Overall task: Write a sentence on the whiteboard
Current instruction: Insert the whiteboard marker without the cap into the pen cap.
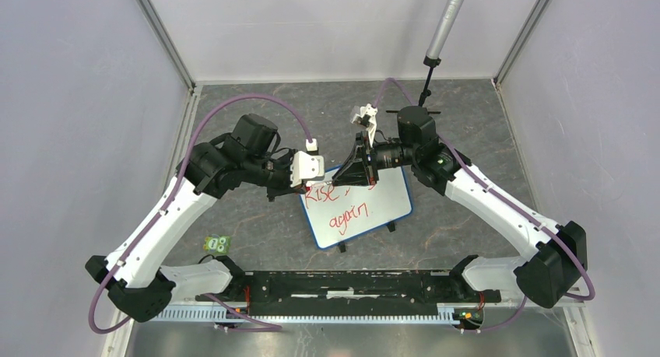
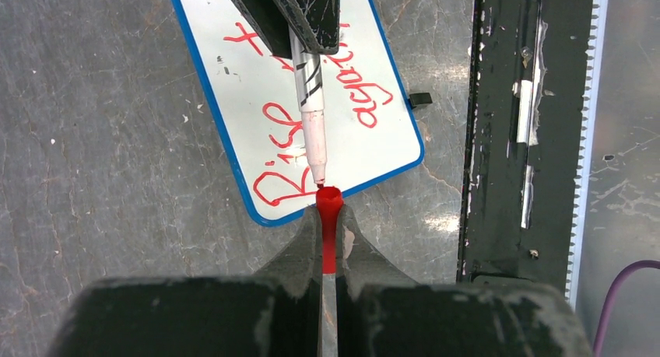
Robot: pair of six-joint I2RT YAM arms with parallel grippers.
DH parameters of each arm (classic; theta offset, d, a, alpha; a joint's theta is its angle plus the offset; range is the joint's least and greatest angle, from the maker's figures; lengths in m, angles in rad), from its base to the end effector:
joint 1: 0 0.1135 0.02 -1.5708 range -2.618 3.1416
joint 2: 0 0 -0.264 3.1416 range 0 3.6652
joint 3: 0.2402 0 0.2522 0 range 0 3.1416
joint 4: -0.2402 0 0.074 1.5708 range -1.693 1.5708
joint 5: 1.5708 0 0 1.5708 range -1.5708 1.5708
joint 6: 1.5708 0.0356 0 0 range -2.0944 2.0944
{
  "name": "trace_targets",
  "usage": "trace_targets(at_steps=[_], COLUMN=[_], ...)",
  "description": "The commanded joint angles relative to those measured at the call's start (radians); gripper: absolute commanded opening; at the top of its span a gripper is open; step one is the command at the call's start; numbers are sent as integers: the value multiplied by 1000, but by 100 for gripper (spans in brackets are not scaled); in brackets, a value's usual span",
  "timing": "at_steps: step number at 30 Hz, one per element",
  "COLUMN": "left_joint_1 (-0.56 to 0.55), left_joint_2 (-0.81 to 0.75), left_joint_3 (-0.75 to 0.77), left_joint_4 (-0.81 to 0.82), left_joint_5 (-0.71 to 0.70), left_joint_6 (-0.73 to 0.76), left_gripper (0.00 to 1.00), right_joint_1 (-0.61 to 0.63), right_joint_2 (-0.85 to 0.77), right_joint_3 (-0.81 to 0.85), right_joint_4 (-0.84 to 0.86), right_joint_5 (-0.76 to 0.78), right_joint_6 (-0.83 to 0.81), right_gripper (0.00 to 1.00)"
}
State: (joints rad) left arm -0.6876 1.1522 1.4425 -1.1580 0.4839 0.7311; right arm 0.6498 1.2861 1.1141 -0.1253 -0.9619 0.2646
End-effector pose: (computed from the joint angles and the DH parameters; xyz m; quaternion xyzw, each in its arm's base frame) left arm 0.1428 -0.1388 0.4018 0.6563 0.6379 -0.2176 0.3391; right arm 0.2114 0.1973 0.3564 -0.4064 0.6470 0.5665 0.3088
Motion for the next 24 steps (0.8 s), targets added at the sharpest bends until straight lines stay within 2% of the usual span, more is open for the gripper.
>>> trace_targets(at_steps=[1, 11, 16, 20, 24], left_joint_1=[-6, -11, -22, -57, -112], left_joint_2=[4, 16, 57, 96, 158], left_joint_3=[32, 49, 78, 86, 134], left_joint_4=[4, 12, 64, 146, 158], left_joint_5=[48, 70, 48, -63, -132], left_joint_6=[15, -9, -100, -178, -205], left_gripper=[2, 2, 2, 2, 2], right_joint_1=[13, 21, 30, 30, 30], right_joint_2=[-2, 8, 30, 50, 59], right_joint_3=[23, 27, 52, 43, 37], right_joint_4=[18, -1, -46, -57, -69], right_joint_5=[-6, 26, 92, 126, 154], right_joint_6=[-10, -30, -63, -74, -93], right_gripper=[0, 0, 0, 0, 0])
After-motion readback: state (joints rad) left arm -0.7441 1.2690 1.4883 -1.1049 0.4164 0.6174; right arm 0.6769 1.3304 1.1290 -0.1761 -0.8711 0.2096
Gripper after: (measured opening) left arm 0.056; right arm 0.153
